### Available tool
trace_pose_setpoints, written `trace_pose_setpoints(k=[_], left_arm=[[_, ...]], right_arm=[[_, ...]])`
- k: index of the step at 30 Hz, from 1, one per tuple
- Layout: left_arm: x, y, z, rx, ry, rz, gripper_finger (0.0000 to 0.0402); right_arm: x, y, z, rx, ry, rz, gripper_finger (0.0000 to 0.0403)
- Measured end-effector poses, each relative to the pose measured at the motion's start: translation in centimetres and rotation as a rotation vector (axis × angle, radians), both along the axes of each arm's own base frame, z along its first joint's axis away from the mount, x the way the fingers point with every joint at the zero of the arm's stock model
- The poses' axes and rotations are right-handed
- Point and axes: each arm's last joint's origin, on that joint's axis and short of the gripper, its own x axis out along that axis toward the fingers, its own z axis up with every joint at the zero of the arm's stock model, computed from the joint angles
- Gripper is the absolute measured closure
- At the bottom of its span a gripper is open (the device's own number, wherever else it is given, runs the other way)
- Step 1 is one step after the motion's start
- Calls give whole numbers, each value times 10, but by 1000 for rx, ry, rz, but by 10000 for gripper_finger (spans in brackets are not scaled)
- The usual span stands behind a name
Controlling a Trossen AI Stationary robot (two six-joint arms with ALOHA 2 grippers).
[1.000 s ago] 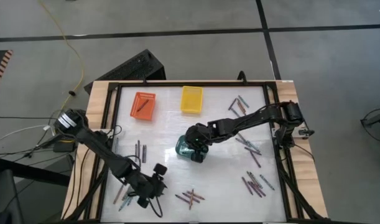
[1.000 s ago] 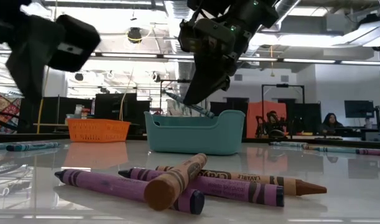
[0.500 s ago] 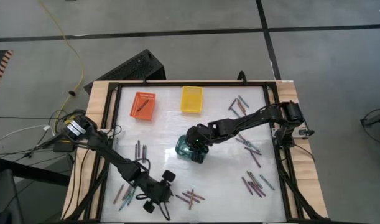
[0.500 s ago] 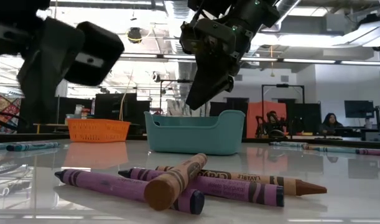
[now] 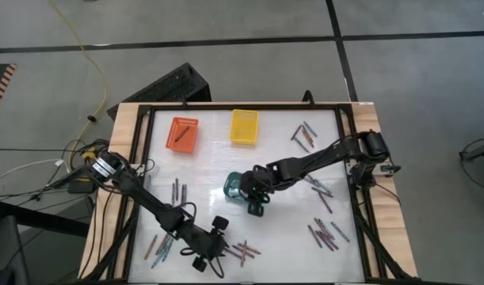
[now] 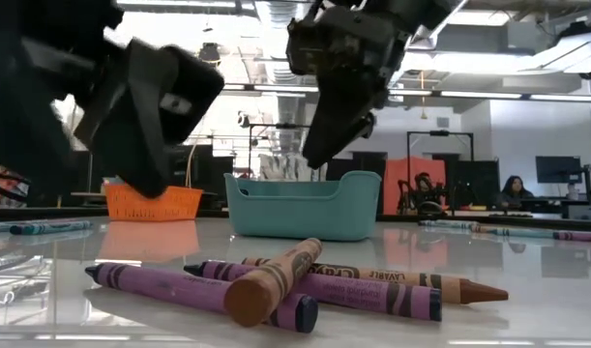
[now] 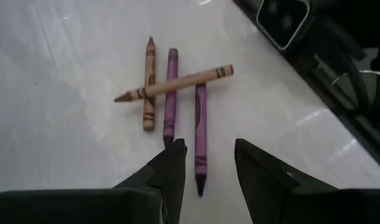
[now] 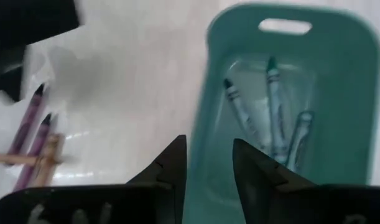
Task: Sort crayons
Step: Put the violet crayon into the orange bin
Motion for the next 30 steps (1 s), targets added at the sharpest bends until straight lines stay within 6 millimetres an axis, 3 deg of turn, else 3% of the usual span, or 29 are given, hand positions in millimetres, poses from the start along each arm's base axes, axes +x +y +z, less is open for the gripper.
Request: trace_pose_setpoints(k=[4,10,18,23,30], left_arm=[[7,-6,-16,5,56,-2,273],[23,-16,-16,57,88,12,273],[31,-12,-14,62,119,26,277],[32,-8,-16,60,144,47,315],[29,-6,-18,70,181,35,386]], right_arm=[[-15,11,16,-26,-12,-4,280],[-49,28,58,-122,-136,-43,280],[-89,48,94,-185,-279,-63,280],[-106,58,105,-201,-321,-45,280],[-115,69,106,-189,-329,-4,280]])
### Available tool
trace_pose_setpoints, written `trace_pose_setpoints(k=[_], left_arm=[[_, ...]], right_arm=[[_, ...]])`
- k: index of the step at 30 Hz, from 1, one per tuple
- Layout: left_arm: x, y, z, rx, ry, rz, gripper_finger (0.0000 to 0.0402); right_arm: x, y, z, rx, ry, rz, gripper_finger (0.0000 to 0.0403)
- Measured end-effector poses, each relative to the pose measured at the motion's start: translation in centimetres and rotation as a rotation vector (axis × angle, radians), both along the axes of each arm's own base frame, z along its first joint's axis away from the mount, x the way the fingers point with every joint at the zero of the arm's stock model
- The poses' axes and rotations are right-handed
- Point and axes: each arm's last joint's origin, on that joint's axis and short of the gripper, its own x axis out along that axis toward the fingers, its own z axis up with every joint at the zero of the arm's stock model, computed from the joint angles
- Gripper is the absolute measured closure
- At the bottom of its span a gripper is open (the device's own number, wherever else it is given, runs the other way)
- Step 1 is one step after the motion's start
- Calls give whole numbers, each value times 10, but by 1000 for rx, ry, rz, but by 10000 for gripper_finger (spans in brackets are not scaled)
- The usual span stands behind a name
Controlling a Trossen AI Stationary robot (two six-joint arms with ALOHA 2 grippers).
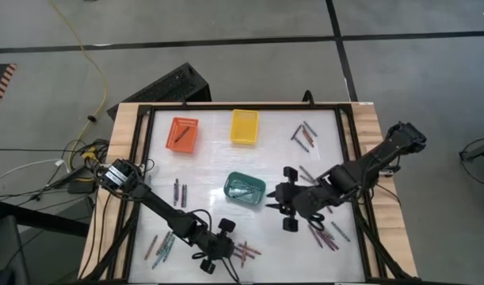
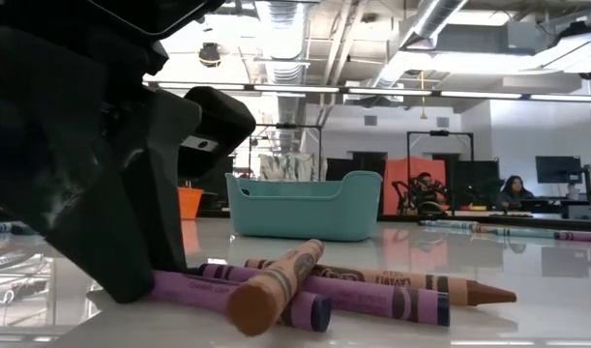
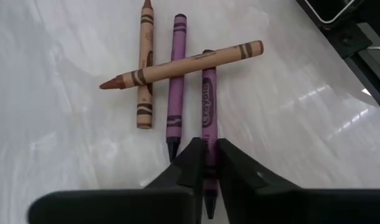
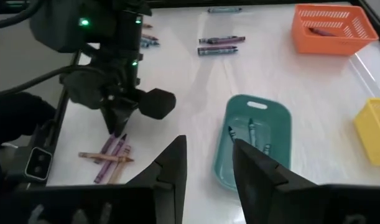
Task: Sort crayons
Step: Put the violet crayon into the orange bin
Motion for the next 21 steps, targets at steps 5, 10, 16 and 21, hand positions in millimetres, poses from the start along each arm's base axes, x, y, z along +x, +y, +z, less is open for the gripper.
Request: trace_pose_setpoints(k=[5,10,16,21], left_arm=[[-3,2,-3,14,51,-12,395],[-10,5,2,28,114,-23,396],[-24,16,25,98,171,3,398],[-36,26,45,143,195,45,398]], right_arm=[[-5,4,-2,7,24,6,280],[-8,7,-4,19,47,2,280],[-12,11,-5,21,62,15,280],[-13,12,-5,27,58,10,280]])
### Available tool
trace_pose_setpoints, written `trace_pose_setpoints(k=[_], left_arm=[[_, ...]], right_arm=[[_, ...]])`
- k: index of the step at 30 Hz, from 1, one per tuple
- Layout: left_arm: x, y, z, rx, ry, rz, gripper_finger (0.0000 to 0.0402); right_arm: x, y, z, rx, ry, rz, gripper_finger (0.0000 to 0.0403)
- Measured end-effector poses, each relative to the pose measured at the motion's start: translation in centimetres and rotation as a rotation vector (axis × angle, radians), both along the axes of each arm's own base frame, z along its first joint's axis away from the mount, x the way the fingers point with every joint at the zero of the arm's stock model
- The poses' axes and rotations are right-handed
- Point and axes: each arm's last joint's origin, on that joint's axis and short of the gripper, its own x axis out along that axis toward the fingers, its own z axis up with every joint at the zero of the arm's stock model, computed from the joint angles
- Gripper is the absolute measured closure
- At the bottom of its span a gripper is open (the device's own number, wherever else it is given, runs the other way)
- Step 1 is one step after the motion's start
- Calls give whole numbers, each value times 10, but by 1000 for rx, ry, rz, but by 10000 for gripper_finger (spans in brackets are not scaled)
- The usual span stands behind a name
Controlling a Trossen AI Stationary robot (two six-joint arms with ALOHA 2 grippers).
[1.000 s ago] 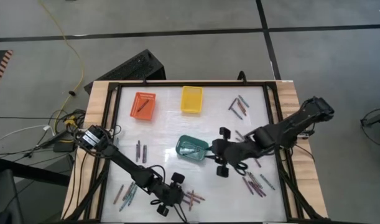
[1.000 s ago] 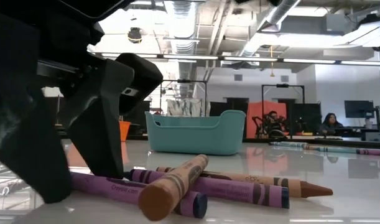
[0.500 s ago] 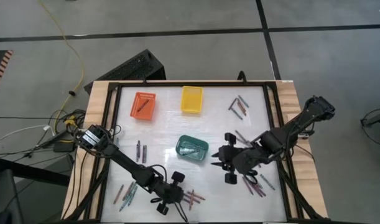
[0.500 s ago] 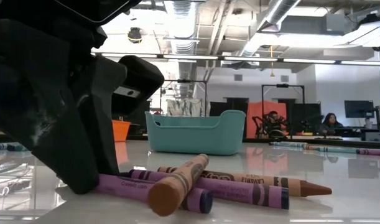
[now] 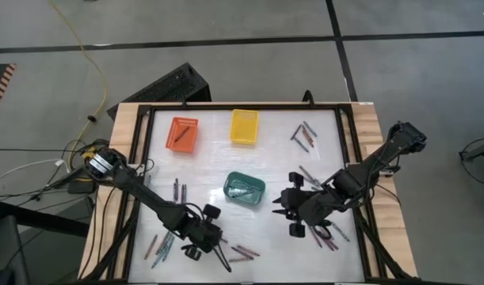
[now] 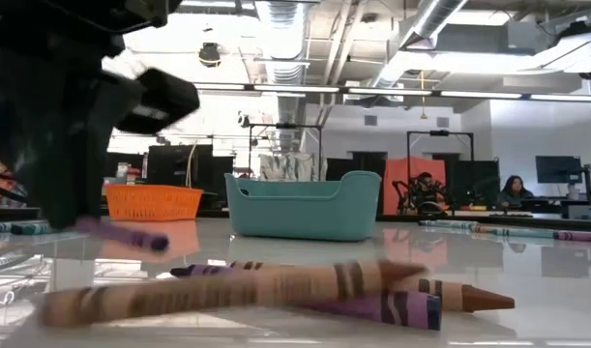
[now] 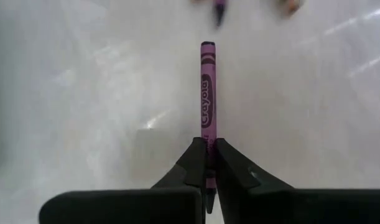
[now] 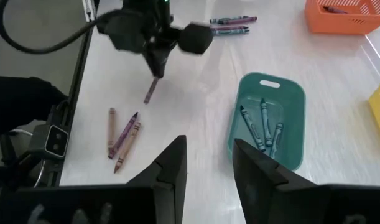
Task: Sort crayons
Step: Put the violet crayon into the orange bin
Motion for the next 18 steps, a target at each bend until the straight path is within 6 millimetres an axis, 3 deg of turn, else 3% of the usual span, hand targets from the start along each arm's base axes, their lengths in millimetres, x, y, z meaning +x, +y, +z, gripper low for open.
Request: trace_pose_setpoints(k=[11,18], left_arm=[[-23,22,60,183,-54,113,398],[-54,62,100,337,-126,366,398]], right_arm=[[2,9,-11,-10,65,32,280],[4,23,-26,-32,118,46,280]])
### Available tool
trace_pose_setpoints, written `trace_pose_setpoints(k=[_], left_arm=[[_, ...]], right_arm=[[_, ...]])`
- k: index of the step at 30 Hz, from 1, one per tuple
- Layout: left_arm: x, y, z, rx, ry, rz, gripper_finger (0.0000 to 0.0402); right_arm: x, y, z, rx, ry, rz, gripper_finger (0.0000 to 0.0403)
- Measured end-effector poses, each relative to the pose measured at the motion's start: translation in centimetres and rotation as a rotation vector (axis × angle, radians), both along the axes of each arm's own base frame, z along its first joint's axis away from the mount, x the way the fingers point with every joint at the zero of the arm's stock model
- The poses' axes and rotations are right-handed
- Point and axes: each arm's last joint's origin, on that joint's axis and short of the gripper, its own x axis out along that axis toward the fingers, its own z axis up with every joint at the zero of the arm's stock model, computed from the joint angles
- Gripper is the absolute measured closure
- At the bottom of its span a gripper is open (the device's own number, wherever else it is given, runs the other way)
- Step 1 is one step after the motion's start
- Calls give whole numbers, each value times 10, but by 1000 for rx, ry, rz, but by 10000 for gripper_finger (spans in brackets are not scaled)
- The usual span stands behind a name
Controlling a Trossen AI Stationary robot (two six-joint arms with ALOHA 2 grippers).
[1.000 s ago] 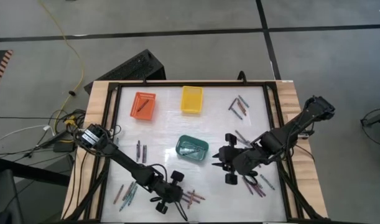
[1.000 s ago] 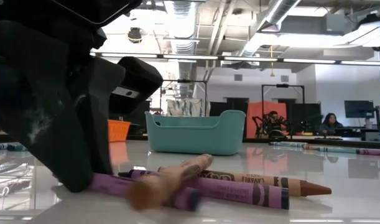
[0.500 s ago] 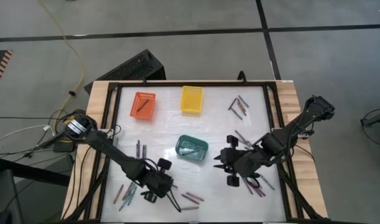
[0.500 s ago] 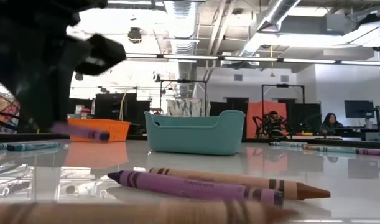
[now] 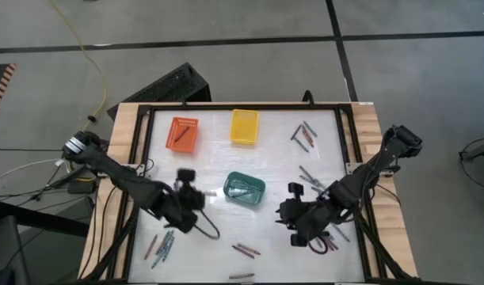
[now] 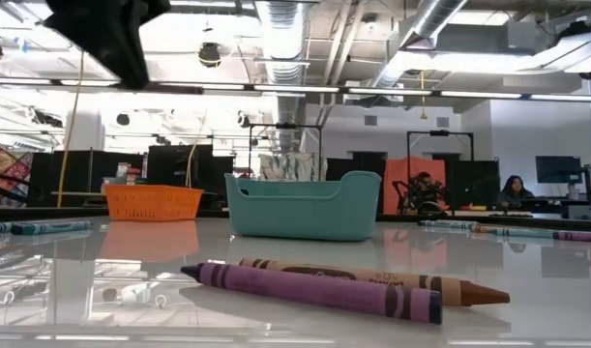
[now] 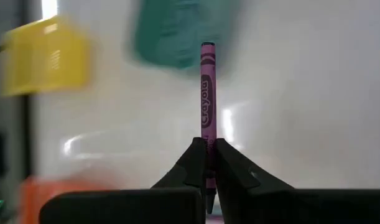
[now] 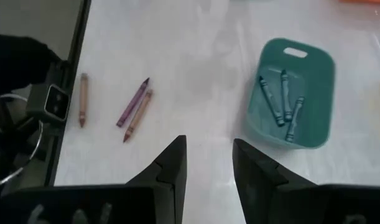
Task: Sort crayons
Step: Put the violet crayon into the orange bin
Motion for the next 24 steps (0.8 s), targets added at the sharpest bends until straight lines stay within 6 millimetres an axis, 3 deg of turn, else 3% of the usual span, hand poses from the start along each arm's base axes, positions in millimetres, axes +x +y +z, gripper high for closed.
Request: trace_pose_setpoints(k=[6,12,24], left_arm=[[-22,49,24,48,-45,292,398],[-32,100,33,58,-28,554,398],[-40,199,-8,-110,99,784,398]], right_arm=[[4,10,-11,-13,22,-16,280],[5,22,-24,-16,53,-19,280],[-15,34,-37,-68,82,-156,280]])
